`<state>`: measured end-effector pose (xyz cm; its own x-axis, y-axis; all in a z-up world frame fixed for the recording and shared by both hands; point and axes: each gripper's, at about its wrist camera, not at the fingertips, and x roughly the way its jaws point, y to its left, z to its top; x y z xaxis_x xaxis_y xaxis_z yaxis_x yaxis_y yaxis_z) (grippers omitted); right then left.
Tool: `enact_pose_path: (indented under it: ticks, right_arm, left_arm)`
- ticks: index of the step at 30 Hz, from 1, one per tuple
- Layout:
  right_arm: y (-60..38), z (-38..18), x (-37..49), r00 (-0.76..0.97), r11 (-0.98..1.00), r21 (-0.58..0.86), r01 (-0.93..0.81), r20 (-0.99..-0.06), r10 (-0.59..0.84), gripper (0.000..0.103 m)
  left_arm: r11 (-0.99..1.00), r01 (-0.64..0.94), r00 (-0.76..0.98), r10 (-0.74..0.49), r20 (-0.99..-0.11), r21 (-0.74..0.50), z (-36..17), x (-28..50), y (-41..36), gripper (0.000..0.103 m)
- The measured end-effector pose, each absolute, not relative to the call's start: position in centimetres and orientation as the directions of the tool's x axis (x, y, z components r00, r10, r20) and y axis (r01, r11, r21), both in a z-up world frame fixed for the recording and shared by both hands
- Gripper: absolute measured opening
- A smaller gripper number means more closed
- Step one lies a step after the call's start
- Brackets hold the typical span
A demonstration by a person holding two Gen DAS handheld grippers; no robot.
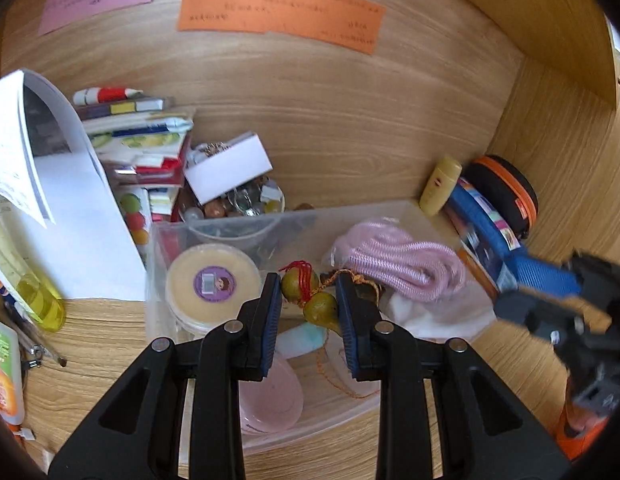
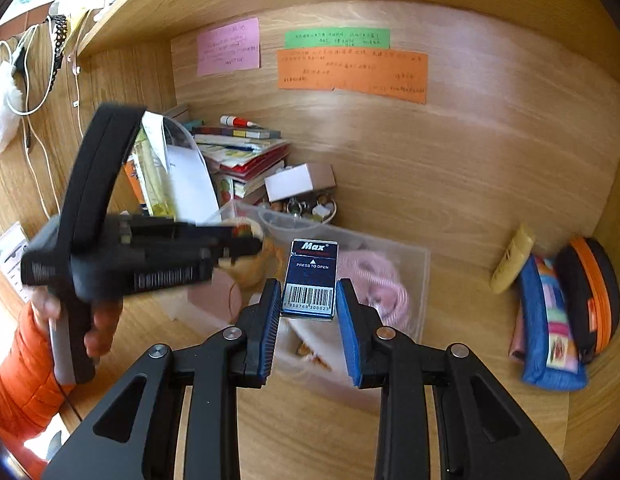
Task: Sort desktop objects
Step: 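Lower the gourd charm and Max box into the clear box and open both grippers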
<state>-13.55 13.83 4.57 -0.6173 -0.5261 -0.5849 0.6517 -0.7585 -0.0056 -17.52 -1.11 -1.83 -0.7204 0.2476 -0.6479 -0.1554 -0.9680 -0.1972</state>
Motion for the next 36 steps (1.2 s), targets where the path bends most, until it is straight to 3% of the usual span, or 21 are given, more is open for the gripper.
enact_pose_path:
  ticks: [8, 18, 24, 36]
  right_arm:
    - [10.7, 3.2, -16.6, -0.627, -0.759, -0.085, 0.645, -0.627, -0.462, 0.026]
    - [9.5, 0.1, -18.1, -0.568, -0.746, -0.05, 0.664, -0.683, -0.459, 0.026]
    - [9.5, 0.0, -18.2, -0.568, -0.747, -0.049, 0.663, -0.682, -0.46, 0.026]
    - [10.7, 1.8, -16.7, -0.603, -0.758, -0.071, 0.648, -0.655, -0.455, 0.027]
  left_arm:
    - [-0.971, -0.157, -0.667, 0.239, -0.706, -0.181, -3.7, -18.2, -1.1, 0.027]
    - [-0.97, -0.149, -0.63, 0.244, -0.737, -0.194, -4.6, -18.6, -1.1, 0.028]
    - [-0.966, -0.164, -0.666, 0.258, -0.699, -0.2, -3.3, -17.7, -1.2, 0.046]
    - [-0.962, -0.181, -0.694, 0.273, -0.666, -0.205, -2.1, -16.9, -1.1, 0.049]
